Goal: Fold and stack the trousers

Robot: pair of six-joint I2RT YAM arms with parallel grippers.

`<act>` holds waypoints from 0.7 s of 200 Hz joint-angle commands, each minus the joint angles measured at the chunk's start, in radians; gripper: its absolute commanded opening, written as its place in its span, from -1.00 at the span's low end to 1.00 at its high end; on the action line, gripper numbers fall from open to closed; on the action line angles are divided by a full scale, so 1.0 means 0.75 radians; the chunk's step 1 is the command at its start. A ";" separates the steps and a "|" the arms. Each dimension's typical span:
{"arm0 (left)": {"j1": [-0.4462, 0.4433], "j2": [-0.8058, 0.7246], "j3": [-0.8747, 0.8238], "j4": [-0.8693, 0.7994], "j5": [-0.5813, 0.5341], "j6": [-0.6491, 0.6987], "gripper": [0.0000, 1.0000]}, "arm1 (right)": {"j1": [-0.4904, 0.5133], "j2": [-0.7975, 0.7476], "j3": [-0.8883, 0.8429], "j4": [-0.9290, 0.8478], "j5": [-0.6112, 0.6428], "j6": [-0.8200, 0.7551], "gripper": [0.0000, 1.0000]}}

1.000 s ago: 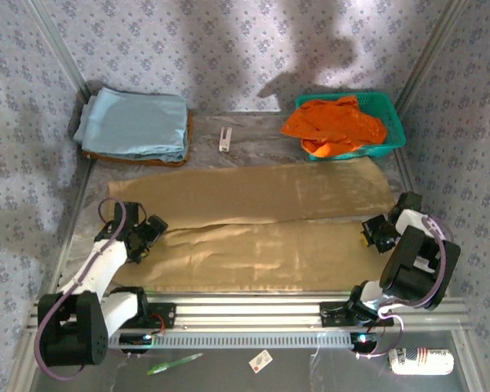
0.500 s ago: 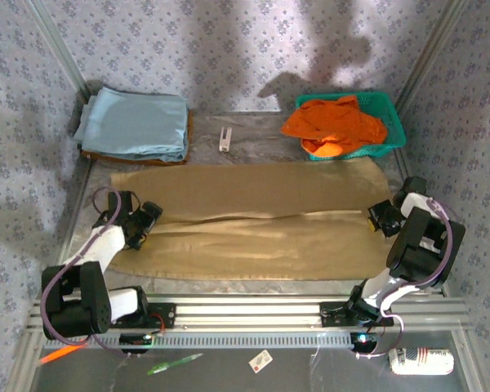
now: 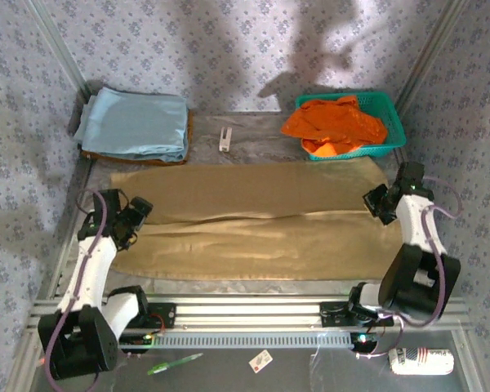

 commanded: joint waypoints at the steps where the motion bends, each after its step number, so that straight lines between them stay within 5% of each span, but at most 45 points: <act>1: 0.030 -0.102 0.110 -0.162 -0.004 0.062 0.99 | 0.057 -0.152 -0.055 -0.128 -0.032 -0.026 -0.69; 35: 0.068 -0.231 0.183 -0.283 -0.014 0.146 0.99 | 0.228 -0.362 -0.202 -0.140 -0.050 -0.021 -0.15; 85: 0.070 -0.330 0.114 -0.272 -0.071 0.167 0.83 | 0.518 -0.451 -0.325 -0.108 0.065 0.057 -0.09; 140: 0.079 -0.416 0.069 -0.403 -0.275 0.004 0.87 | 0.631 -0.454 -0.358 -0.035 0.137 0.065 -0.11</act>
